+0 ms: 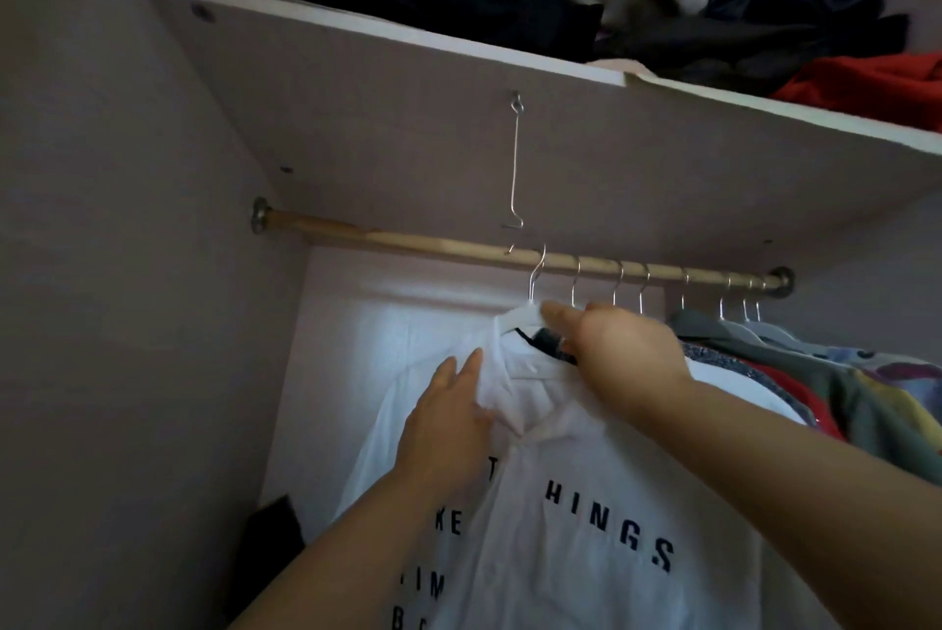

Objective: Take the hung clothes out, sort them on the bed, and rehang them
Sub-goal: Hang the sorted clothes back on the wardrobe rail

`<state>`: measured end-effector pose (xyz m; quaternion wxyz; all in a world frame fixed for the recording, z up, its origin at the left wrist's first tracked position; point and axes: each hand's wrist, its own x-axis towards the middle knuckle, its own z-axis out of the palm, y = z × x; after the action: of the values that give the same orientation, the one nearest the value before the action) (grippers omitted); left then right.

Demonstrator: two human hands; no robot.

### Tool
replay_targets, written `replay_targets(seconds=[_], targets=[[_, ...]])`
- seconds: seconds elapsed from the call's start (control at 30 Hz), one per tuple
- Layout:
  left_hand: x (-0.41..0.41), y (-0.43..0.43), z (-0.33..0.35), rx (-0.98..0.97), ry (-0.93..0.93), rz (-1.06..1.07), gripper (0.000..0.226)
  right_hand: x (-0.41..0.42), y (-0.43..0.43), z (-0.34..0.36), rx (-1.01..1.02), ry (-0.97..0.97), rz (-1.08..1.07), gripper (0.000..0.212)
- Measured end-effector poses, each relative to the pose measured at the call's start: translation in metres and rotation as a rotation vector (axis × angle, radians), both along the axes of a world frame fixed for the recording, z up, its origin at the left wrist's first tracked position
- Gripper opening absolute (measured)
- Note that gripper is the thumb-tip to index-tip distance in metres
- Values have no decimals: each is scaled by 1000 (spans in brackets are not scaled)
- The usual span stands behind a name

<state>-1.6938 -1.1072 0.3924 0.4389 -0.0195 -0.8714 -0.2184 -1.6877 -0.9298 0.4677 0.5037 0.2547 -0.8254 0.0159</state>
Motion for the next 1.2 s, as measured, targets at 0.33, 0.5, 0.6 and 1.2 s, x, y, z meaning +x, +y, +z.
replay_targets(seconds=[0.33, 0.5, 0.6, 1.2], targets=[[-40, -23, 25, -98, 1, 20, 65, -59, -56, 60, -50, -16, -117, 29], [-60, -30, 18, -117, 1, 31, 69, -80, -80, 38, 42, -69, -133, 32], [-63, -28, 3, -115, -46, 23, 68, -88, -86, 21, 56, -36, -164, 32], [-42, -8, -107, 124, -129, -65, 66, -26, -38, -146, 221, 33, 124, 50]])
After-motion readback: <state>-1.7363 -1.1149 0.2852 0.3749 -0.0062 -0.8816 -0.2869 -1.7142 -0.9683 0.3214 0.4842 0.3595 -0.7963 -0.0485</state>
